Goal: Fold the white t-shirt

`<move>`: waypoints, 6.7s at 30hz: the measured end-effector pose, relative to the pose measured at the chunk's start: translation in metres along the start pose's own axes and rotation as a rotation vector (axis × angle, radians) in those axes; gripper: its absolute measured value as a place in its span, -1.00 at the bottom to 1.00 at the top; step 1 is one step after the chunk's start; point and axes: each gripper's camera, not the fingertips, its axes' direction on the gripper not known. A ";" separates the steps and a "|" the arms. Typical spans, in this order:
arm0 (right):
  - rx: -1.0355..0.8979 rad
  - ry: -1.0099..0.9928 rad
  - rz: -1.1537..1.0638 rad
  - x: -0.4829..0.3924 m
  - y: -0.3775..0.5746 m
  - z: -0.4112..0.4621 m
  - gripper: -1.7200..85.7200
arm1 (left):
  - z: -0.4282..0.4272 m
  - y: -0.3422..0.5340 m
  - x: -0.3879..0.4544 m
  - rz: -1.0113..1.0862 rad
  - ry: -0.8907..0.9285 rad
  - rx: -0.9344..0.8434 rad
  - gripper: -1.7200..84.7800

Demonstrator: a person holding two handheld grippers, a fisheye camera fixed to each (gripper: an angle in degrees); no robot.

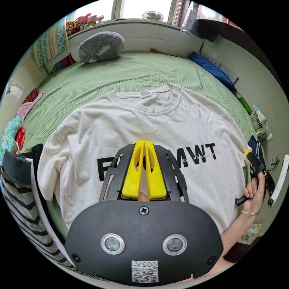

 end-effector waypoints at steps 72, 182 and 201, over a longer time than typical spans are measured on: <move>0.005 -0.752 -1.063 -0.352 0.158 -0.028 -0.71 | -0.169 0.044 -0.245 -0.259 -0.050 -0.013 -0.61; -0.285 -0.432 -0.189 -0.053 0.181 -0.190 -0.98 | -0.199 0.224 0.072 -0.310 -0.042 -0.212 -0.96; -0.343 -0.143 -0.314 -0.022 0.240 -0.238 -0.99 | -0.172 0.294 0.089 -0.260 -0.188 -0.293 -0.96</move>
